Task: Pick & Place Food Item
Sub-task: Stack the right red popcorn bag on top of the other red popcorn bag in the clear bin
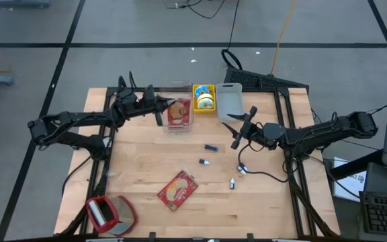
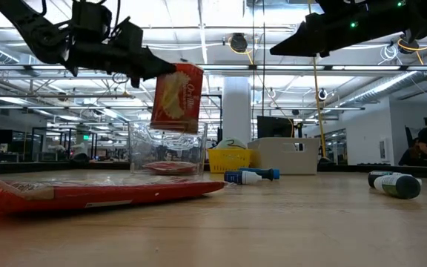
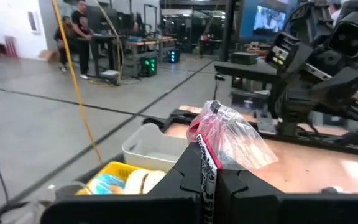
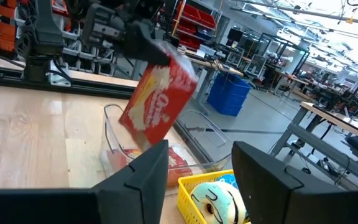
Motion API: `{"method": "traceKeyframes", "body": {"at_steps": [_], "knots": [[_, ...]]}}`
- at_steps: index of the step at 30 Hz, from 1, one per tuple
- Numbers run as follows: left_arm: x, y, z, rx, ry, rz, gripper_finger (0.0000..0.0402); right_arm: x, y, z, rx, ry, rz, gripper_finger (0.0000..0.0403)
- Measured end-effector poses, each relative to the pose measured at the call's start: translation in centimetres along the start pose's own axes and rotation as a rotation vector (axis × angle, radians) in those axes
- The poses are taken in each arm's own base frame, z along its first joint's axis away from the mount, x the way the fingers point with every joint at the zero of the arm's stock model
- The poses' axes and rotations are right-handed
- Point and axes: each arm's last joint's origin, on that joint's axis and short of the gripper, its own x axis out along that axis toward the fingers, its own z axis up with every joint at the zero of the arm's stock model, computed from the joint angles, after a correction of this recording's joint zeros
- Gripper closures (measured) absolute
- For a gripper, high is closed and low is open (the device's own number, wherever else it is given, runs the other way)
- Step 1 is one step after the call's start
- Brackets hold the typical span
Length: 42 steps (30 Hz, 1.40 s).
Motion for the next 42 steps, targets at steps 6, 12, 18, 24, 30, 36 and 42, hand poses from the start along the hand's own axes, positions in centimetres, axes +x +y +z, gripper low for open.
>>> {"method": "traceKeyframes", "body": {"at_steps": [6, 12, 18, 24, 30, 36, 42], "knots": [[0.7, 0.2, -1.3, -0.01, 0.034, -0.007, 0.0399, 0.0, 0.0, 0.1, 0.004, -0.006, -0.002, 0.0237], [1.6, 0.5, -2.8, -0.041, 0.074, -0.023, 0.0399, 0.0, 0.0, 0.1, 0.004, -0.006, -0.001, 0.024], [1.7, 0.9, -3.4, -0.059, 0.098, -0.01, 0.0399, 0.0, 0.0, 0.1, 0.003, -0.005, -0.001, 0.0237], [1.6, 1.2, -3.7, -0.072, 0.125, 0.006, 0.0398, 0.0, 0.0, 0.0, 0.002, -0.003, 0.0, 0.0241], [1.4, 1.4, -4.5, -0.098, 0.211, 0.059, 0.0384, 0.0, 0.0, 0.0, 0.002, -0.003, -0.001, 0.0238], [1.3, 1.6, -5.0, -0.095, 0.258, 0.174, 0.0356, 0.0, 0.0, 0.0, 0.002, -0.003, -0.001, 0.0242], [1.4, 1.5, -4.9, -0.028, 0.25, 0.314, 0.0307, 0.0, 0.0, 0.0, 0.002, -0.003, -0.001, 0.0239]]}}
